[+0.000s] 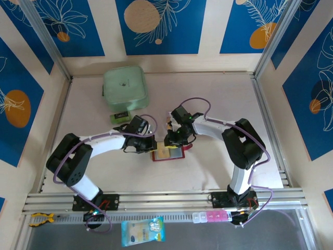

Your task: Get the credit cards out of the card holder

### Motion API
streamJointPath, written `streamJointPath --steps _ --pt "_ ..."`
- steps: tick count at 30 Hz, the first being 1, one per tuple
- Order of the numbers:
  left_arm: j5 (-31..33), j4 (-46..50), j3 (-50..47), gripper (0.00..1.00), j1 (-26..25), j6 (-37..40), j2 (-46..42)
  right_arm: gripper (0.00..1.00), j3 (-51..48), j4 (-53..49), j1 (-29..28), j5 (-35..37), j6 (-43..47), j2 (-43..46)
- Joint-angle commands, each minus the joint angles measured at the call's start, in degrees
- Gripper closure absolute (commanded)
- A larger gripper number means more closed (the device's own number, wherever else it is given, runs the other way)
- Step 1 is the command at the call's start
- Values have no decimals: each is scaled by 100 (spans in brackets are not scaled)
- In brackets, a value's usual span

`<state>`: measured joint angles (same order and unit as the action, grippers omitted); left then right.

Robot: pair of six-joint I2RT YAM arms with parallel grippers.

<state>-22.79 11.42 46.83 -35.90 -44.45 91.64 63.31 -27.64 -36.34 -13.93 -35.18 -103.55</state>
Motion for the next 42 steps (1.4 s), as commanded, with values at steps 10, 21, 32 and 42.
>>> streamJointPath --steps 10,21,32,42 --pt "-36 56 46 100 -81 76 422 76 -126 26 57 -297 -69 6" --pt "64 240 46 100 -78 164 513 75 -126 48 57 -315 -41 -213" --pt "99 316 58 100 -81 195 519 72 -126 48 39 -303 -28 -411" --pt "94 307 59 100 -75 191 555 73 -304 497 117 -826 -198 -286"
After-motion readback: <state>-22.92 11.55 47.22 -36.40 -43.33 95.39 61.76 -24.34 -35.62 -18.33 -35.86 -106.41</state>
